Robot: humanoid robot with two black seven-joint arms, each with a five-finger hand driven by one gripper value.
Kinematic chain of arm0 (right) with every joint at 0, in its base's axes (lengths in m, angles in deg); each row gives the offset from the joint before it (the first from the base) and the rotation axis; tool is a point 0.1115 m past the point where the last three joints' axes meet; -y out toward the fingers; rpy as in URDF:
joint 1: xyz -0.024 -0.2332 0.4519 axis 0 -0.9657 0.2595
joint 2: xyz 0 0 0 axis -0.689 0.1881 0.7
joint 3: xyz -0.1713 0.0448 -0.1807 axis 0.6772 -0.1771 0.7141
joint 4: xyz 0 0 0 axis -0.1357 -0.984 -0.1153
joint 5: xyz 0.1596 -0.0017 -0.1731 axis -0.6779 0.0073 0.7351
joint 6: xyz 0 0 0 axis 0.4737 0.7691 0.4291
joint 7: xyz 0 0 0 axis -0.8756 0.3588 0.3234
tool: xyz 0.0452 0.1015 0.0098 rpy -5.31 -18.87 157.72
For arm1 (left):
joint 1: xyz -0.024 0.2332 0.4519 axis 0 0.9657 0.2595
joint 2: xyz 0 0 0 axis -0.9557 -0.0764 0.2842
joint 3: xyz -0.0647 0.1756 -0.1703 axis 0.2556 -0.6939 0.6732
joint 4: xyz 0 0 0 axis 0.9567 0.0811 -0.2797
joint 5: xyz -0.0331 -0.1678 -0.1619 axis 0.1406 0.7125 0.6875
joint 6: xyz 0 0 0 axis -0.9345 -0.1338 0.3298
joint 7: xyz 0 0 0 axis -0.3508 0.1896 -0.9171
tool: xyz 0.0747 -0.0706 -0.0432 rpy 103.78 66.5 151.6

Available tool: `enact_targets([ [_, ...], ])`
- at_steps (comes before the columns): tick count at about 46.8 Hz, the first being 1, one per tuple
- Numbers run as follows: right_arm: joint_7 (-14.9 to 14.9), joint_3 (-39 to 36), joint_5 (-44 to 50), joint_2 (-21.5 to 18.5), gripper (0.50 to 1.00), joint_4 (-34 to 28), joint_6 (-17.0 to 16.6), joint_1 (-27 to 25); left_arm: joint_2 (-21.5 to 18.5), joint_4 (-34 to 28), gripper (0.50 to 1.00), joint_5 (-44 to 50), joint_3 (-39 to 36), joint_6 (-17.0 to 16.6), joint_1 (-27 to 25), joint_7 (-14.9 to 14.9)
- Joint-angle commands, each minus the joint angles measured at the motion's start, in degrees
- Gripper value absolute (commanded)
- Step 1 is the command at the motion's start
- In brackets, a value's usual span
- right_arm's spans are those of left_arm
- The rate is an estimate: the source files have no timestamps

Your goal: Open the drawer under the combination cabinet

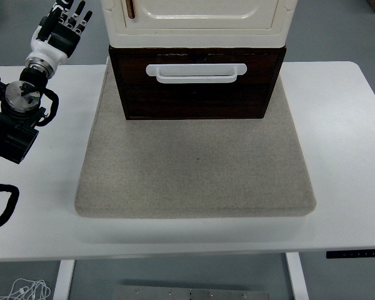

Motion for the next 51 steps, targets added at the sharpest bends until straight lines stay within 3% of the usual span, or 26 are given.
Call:
enact_targets([
  [1,0.0,0.0,0.0,0.0,0.928,0.0,0.0,0.0,0.0,-0.1,1.0,0.4,0.0,-0.1,0.0,0.0],
  [32,0.1,0.0,0.0,0.0,0.928,0.0,0.0,0.0,-0.6,0.1,1.0,0.5,0.1,-0.2,-0.2,0.1],
  [42,0.0,0.0,0.0,0.0,0.926,0.0,0.0,0.0,-2.5,-0.1,1.0,-0.7,-0.9,-5.3,-3.1,0.0],
  [51,0.1,0.0,0.0,0.0,0.926,0.0,0.0,0.0,-6.1,-2.4,1.0,-0.9,-0.8,-5.1,-4.8,-0.1],
])
